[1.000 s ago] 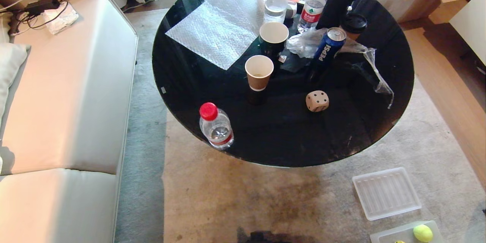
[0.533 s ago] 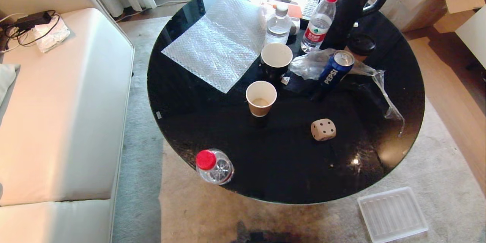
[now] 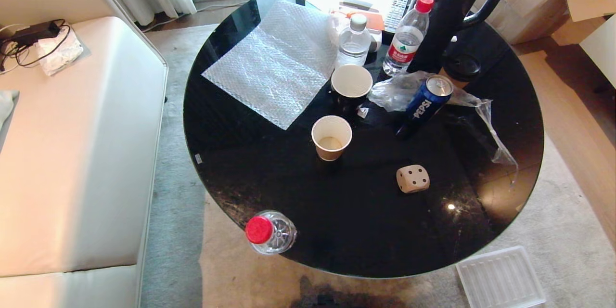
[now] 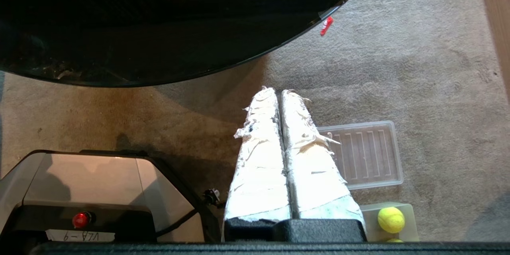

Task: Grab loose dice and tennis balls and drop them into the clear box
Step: Pick up toys out of the box

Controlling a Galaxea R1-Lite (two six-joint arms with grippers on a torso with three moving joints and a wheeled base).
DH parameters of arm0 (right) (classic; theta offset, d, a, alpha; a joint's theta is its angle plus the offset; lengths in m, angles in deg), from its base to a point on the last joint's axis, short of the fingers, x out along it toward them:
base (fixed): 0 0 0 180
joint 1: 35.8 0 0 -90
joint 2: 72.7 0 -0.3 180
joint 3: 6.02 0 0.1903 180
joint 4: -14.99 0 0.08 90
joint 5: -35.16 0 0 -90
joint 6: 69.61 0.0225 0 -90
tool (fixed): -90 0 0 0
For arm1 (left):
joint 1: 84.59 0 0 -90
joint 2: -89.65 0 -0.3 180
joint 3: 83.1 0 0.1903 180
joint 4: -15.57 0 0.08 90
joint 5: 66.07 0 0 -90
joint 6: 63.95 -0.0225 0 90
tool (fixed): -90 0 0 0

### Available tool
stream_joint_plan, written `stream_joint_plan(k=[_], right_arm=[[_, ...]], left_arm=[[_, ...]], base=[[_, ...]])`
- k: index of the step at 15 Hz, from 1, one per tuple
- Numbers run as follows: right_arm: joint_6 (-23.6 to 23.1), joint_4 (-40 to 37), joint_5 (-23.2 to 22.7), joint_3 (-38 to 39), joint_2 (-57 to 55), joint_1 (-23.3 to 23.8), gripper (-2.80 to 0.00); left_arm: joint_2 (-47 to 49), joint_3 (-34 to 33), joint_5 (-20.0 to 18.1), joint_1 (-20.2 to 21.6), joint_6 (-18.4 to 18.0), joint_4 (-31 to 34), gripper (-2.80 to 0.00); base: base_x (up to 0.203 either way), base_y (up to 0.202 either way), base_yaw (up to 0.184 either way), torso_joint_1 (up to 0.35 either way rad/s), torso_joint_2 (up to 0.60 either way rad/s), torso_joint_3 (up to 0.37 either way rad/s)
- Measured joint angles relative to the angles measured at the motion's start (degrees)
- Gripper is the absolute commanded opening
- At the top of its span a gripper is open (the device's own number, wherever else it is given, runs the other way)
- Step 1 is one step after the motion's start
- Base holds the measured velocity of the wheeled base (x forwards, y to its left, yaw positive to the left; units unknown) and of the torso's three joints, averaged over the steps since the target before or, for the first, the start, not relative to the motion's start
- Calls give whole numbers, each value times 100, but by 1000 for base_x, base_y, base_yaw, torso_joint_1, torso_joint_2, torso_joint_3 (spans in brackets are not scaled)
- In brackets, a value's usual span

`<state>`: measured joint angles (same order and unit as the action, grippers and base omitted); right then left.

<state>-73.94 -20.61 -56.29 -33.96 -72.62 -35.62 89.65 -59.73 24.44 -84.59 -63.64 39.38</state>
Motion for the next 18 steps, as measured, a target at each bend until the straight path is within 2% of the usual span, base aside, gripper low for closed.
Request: stream_joint_plan(k=[4,6,9,11,13,18], right_arm=[[2,-113,-9,-130,-11,0,-280],[62,-342,-35,-622,-215,0,-280],[501,-627,-350,-1568,-1204,-5,-280],[740,-446,-629,-2002,-2157,-7,-280],[861,107,-785,-2224,-3198,-13,-280],[1096,2358,-905,-2614,-5963,-297,-280]], left_arm=[[0,0,-2,0,2,0,-280],[0,0,0,0,0,-2,-280],[0,0,0,0,0,-2,-280],[0,0,1,0,5,-2,-280],[0,0,0,0,2,0,-280],[0,0,-2,0,2,-2,-280]], base=[[0,0,0,0,0,0],[0,0,0,0,0,0],[0,0,0,0,0,0],[0,0,0,0,0,0],[0,0,0,0,0,0],[0,0,0,0,0,0]])
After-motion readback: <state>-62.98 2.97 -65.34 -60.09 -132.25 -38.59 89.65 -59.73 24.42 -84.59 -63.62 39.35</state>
